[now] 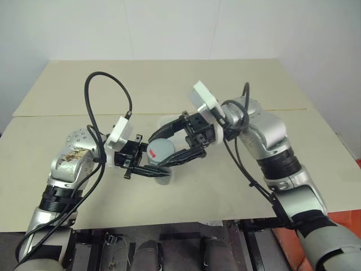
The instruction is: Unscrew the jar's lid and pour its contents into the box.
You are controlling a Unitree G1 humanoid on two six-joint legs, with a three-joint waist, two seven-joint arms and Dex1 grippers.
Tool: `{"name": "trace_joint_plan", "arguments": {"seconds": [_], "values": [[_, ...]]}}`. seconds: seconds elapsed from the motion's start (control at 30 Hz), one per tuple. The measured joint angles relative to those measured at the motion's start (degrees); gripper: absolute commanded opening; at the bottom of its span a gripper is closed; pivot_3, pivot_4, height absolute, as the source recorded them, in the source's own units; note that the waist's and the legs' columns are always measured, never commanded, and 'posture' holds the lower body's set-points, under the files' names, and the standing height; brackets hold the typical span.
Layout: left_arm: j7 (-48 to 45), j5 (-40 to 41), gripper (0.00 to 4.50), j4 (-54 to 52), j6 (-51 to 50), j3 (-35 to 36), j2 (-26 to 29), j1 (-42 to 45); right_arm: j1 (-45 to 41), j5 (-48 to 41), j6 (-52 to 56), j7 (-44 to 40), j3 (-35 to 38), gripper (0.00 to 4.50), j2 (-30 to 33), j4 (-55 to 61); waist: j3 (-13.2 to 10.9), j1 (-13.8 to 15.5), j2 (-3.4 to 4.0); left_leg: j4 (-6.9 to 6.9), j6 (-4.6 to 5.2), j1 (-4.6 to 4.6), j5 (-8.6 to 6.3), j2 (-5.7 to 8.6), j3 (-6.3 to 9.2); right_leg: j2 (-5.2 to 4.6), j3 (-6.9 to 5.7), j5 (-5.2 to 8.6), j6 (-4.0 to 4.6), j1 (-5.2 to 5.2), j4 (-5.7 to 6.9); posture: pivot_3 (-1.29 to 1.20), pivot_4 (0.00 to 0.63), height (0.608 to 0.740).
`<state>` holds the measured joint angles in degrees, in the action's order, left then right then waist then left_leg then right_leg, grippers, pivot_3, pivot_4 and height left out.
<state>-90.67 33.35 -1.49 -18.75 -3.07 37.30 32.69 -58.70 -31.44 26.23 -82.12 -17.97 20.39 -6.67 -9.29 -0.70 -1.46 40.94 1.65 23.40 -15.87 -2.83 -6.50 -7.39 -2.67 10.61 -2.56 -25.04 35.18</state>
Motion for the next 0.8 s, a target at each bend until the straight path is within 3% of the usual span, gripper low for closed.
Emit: {"name": "trace_joint_plan", "arguments": {"seconds": [0.17, 0.53, 0.8], "values": [[1.1, 0.0, 1.93, -0.1, -0.3, 0.6, 0.3, -1.3, 0.3, 2.6, -0.4, 1.7, 0.2, 4.47, -0.5, 0.4, 0.0, 0.0, 0.01, 0.00, -0.06, 0.02, 0.03, -0.01, 0.00, 0.00, -0.01, 0.00, 0.00, -0.03, 0.02, 0.00, 0.150, 0.740], [6.7, -1.3, 1.93, 2.5, -0.2, 2.7, 0.9, -4.0, 11.8, 0.7, 13.6, 23.2, 9.6, 4.47, 5.5, 23.6, 0.0, 0.2, 0.01, -0.01, -0.09, 0.05, 0.05, -0.02, 0.01, 0.00, -0.03, 0.00, 0.00, -0.06, 0.02, 0.00, 0.150, 0.740], [15.7, -2.1, 1.93, 2.3, -0.6, 3.3, -2.0, -4.1, 12.8, -3.4, 25.6, 38.9, 10.2, 4.47, 0.8, 32.9, 0.0, -0.1, 0.01, -0.04, -0.10, 0.03, 0.06, -0.01, 0.01, 0.00, -0.01, 0.00, 0.01, -0.05, 0.02, 0.00, 0.150, 0.740]]}}
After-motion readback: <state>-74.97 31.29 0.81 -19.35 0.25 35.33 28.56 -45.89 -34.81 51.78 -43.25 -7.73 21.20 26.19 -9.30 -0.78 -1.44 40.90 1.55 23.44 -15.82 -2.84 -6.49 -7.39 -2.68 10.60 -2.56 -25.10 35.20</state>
